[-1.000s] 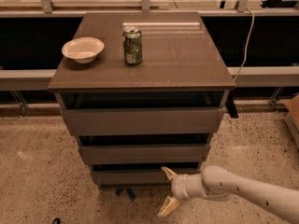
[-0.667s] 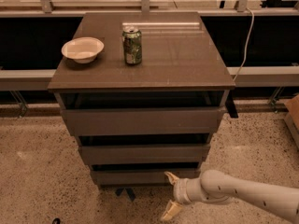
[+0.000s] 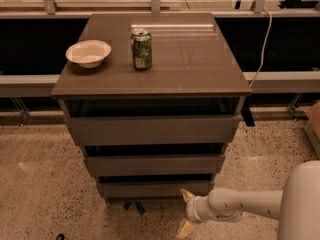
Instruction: Open bottom drawer
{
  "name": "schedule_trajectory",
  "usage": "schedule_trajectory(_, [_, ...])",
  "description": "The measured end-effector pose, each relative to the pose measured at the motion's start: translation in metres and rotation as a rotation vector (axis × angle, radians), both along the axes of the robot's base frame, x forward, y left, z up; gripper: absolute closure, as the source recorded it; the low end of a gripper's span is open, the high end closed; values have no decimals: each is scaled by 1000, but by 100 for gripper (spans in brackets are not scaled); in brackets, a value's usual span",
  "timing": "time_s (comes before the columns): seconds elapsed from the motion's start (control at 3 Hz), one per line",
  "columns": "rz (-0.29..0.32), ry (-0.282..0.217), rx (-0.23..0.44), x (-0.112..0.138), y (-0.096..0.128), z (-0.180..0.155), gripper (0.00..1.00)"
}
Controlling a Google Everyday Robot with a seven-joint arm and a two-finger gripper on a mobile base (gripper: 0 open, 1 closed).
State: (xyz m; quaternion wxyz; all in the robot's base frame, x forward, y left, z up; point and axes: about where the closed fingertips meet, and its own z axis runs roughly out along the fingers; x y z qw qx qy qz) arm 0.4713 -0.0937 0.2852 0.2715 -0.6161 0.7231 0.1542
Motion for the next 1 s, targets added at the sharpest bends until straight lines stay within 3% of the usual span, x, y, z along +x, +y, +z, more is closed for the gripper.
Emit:
schedule_trajectory(0.67, [20, -9, 17, 13, 11, -11, 0])
schedule_trajectory(1.0, [27, -69, 52, 33, 21, -23, 0])
